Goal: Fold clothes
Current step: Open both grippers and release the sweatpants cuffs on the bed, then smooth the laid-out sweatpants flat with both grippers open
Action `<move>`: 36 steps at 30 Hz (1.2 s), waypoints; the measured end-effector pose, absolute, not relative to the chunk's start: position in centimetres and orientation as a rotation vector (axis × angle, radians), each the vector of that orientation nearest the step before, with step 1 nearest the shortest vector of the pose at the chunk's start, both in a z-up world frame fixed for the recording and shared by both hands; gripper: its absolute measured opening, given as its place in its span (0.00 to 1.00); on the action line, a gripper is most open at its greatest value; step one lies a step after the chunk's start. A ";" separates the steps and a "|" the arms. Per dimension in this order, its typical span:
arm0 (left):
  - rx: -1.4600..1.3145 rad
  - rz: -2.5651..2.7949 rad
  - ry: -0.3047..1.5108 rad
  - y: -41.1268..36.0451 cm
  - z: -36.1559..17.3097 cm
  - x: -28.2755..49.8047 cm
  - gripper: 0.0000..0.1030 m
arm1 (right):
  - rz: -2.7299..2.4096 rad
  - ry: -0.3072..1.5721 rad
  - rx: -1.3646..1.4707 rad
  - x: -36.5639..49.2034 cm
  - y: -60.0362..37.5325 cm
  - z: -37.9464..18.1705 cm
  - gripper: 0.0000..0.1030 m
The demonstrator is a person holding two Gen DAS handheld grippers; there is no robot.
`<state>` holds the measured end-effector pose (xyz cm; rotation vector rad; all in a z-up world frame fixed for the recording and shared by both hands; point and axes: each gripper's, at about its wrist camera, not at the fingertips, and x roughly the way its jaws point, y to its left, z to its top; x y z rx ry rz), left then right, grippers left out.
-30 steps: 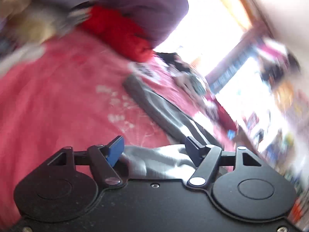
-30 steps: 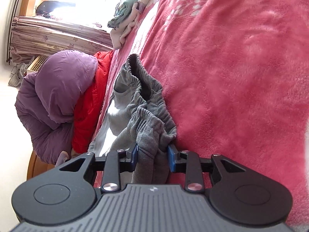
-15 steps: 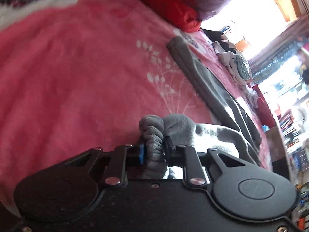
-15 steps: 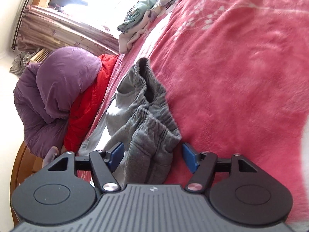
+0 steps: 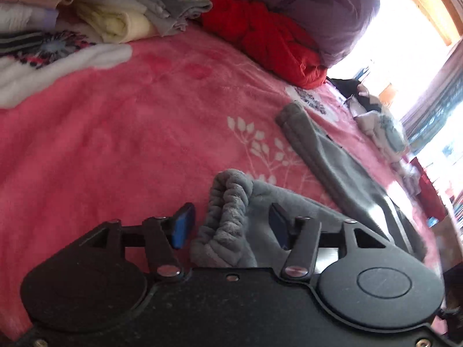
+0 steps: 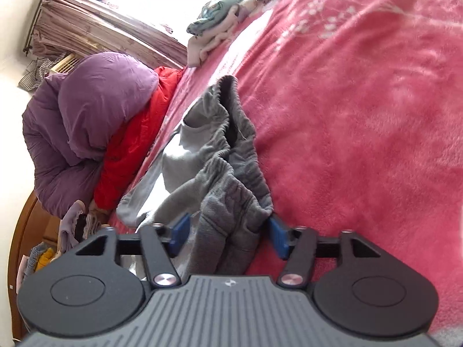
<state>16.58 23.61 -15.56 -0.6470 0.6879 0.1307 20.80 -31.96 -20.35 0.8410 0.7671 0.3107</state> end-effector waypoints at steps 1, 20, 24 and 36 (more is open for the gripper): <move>-0.667 0.125 0.690 23.5 -15.6 16.3 0.58 | 0.308 0.762 0.834 20.8 -31.9 -20.3 0.63; 0.016 0.279 0.544 16.9 -11.3 13.4 0.58 | 0.120 0.689 0.284 18.0 -27.1 -14.6 0.65; 0.061 0.157 0.477 14.9 -10.5 13.1 0.58 | 0.132 0.540 0.079 15.7 -24.0 -13.2 0.64; 0.506 -0.303 0.639 4.4 -16.2 12.4 0.69 | 0.665 0.682 -0.353 13.9 -12.1 -16.8 0.61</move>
